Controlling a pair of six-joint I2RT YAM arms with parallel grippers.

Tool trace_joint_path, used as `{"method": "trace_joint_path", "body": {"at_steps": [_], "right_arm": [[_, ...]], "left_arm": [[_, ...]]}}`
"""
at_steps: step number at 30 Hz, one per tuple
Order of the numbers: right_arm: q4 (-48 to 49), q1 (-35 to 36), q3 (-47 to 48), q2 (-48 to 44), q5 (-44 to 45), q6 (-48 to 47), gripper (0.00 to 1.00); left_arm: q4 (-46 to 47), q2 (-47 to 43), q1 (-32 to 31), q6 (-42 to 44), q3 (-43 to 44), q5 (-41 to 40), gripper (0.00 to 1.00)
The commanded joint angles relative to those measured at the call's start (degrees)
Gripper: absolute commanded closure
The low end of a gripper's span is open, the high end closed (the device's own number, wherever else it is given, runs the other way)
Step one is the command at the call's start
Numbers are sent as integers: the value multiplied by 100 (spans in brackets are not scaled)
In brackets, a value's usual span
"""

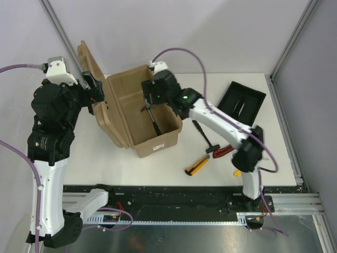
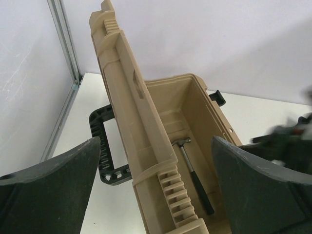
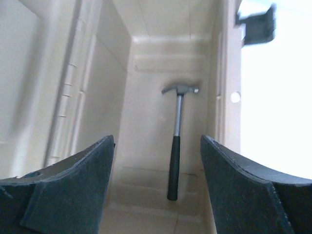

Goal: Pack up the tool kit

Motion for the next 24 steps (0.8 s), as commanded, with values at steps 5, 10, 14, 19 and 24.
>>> {"method": "trace_joint_path", "body": {"at_steps": [5, 10, 14, 19, 24], "right_arm": [[716, -890, -2298, -2329, 112, 188, 23], [402, -1910, -3778, -3228, -240, 731, 23], [47, -2241, -4405, -3390, -271, 794, 24], [-153, -2364, -4940, -3112, -346, 848, 26], [7, -2388, -5426, -2590, -651, 690, 33]], "left_arm": [[165, -48, -34, -60, 103, -1, 2], [166, -3, -35, 0, 153, -44, 1], [169, 8, -28, 102, 136, -246, 1], [176, 15, -30, 90, 111, -257, 1], [182, -5, -30, 50, 78, -230, 1]]}}
